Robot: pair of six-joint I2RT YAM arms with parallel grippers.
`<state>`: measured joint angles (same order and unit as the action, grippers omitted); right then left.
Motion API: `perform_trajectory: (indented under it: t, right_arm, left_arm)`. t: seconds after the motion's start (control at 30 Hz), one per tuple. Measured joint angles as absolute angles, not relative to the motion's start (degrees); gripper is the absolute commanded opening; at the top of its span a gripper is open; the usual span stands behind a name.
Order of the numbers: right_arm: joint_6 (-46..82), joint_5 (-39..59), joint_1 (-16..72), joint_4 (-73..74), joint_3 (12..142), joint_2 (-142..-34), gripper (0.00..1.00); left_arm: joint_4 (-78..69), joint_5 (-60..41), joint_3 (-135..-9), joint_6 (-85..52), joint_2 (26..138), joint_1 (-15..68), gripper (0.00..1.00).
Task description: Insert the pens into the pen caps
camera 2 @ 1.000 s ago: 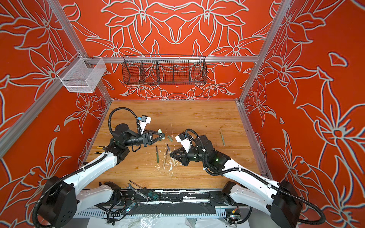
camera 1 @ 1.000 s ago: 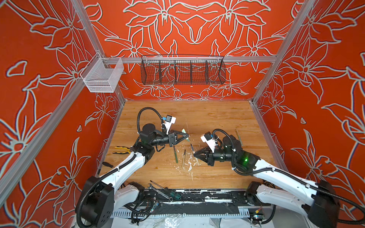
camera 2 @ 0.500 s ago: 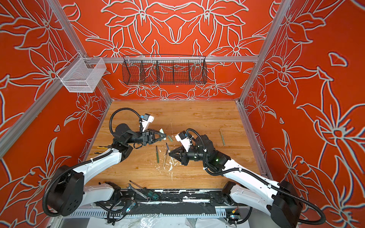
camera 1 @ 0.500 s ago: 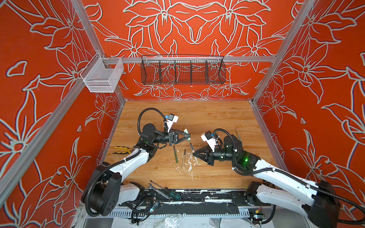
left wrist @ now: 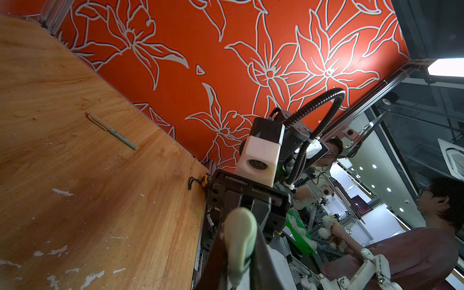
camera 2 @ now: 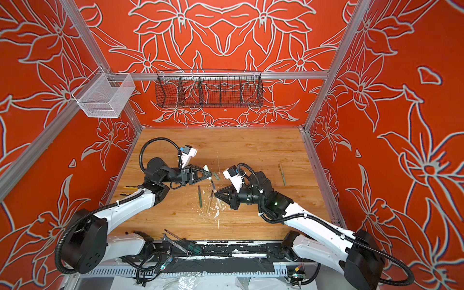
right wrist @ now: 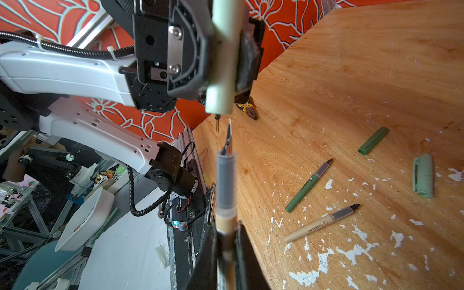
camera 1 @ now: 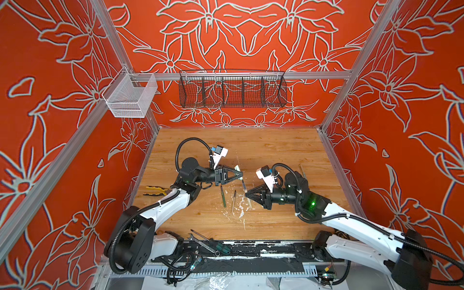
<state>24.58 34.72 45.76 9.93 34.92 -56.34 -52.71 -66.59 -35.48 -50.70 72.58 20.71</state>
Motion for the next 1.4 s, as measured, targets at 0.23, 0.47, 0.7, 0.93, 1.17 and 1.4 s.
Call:
perform_trajectory:
  t: [0.23, 0.47, 0.7, 0.93, 1.17, 1.4]
  right_arm:
    - [24.7, 34.5, 45.8, 10.3, 34.9, -56.1, 0.0]
    - [24.8, 34.4, 45.9, 10.8, 34.9, -56.2, 0.0]
    - [25.3, 34.4, 46.0, 10.3, 34.9, -56.2, 0.0]
    - [25.4, 33.9, 46.0, 9.8, 34.9, -56.2, 0.0]
    - [25.5, 31.9, 46.2, 10.2, 35.1, -55.9, 0.0]
    - [25.5, 31.3, 46.3, 9.3, 35.1, -54.9, 0.0]
  left_arm:
    - [-48.1, -66.6, -35.5, -47.0, 71.5, 21.8, 0.0]
    - [-43.7, -65.9, -35.5, -43.5, 70.3, 22.6, 0.0]
    - [-40.7, -65.3, -35.9, -40.7, 69.7, 23.1, 0.0]
    - [-35.4, -64.3, -37.5, -36.4, 69.2, 24.7, 0.0]
    - [-30.4, -63.4, -37.6, -32.4, 68.5, 25.8, 0.0]
    - [-26.7, -62.2, -38.7, -29.1, 68.1, 27.1, 0.0]
